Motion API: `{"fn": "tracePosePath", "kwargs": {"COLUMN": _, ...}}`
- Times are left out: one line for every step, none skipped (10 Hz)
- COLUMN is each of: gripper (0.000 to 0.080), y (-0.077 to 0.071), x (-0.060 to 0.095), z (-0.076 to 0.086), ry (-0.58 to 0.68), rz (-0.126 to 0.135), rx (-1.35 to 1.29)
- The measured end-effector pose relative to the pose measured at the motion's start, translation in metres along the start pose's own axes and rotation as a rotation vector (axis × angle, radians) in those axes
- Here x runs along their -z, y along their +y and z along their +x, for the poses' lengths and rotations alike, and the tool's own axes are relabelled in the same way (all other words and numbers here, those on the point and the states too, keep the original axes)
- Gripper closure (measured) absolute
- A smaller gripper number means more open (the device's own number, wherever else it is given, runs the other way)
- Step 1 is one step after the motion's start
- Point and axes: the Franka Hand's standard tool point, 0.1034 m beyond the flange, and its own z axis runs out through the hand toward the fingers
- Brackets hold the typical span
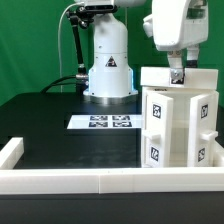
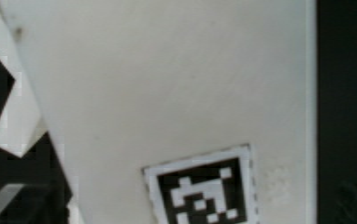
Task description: Assemble cabinet
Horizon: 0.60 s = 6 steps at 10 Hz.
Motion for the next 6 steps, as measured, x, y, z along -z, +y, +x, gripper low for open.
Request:
{"fn": "tracePosePath", "kwargs": {"gripper": 0.0183, "y": 0.0005, "x": 0.0001, "z": -0.0006, "ry": 0.0, "rz": 0.0, "rx": -0.002}}
{"fn": "tracePosePath", "kwargs": {"gripper": 0.0239, "y": 0.0005, "x": 0.0, "z": -0.0006, "ry": 0.0, "rz": 0.0, "rx": -0.005}}
{"fn": "tracePosePath", "kwargs": {"gripper": 0.0239, "y": 0.0006, "x": 0.0, "z": -0.0007, "ry": 0.0, "rz": 0.0, "rx": -0.017}}
{"fn": "tracePosePath", "kwargs": {"gripper": 0.0239, "y": 0.0007, "x": 0.0, "z": -0.0008, "ry": 0.0, "rz": 0.0, "rx": -0.023}}
{"fn": "tracePosePath", "kwargs": {"gripper": 0.0239, "y": 0.0007, "x": -0.0001, "z": -0.0008, "ry": 0.0, "rz": 0.0, "rx": -0.063}}
{"fn": "tracePosePath", "kwargs": {"gripper": 0.0239, "y": 0.0007, "x": -0.0003, "z": -0.0009, "ry": 0.0, "rz": 0.0, "rx": -0.166}}
